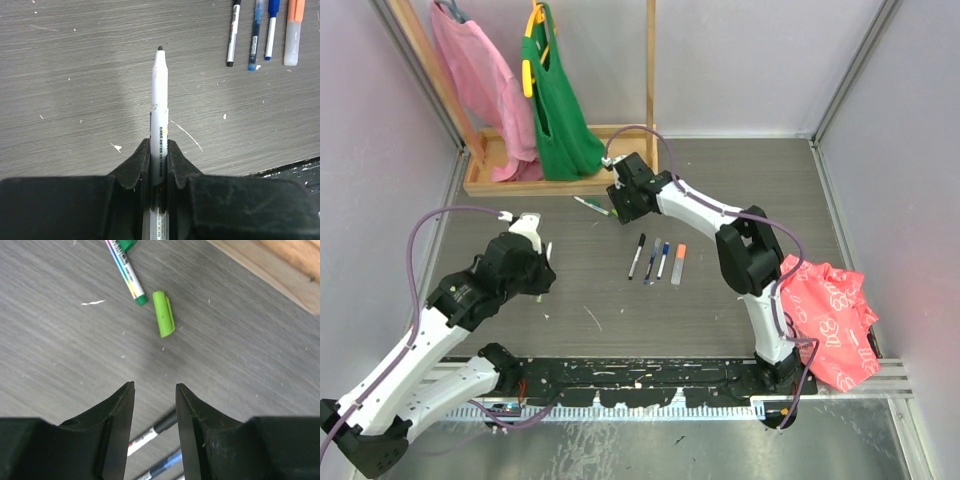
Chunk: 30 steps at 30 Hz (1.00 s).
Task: Insert the pens into the pen caps
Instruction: Pick up the pen cap from the center of the board.
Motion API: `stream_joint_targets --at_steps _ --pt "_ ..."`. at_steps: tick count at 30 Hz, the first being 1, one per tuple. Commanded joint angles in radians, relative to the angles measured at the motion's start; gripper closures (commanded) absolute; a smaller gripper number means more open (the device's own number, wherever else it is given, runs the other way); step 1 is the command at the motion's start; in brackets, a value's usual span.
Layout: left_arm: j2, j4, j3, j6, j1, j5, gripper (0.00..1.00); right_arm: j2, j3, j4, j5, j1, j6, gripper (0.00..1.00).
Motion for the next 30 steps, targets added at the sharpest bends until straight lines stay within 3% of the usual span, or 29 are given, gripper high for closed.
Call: stream_joint_targets --at_steps 1,17,30 --pt "-0.02 0.035 0.044 0.102 0.007 0.045 1.0 0.07 0.129 -0.01 -0.072 -0.028 -0.078 0.56" --pt "-0.087 0.066 -0.002 0.142 0.008 0.014 1.0 0.267 0.331 -0.054 -0.101 -0.03 -0.118 0.55" --pt "-0.093 0.066 -0.004 0.142 0.007 0.0 1.0 0.332 0.396 -0.098 -0.09 -0.029 -0.141 0.64"
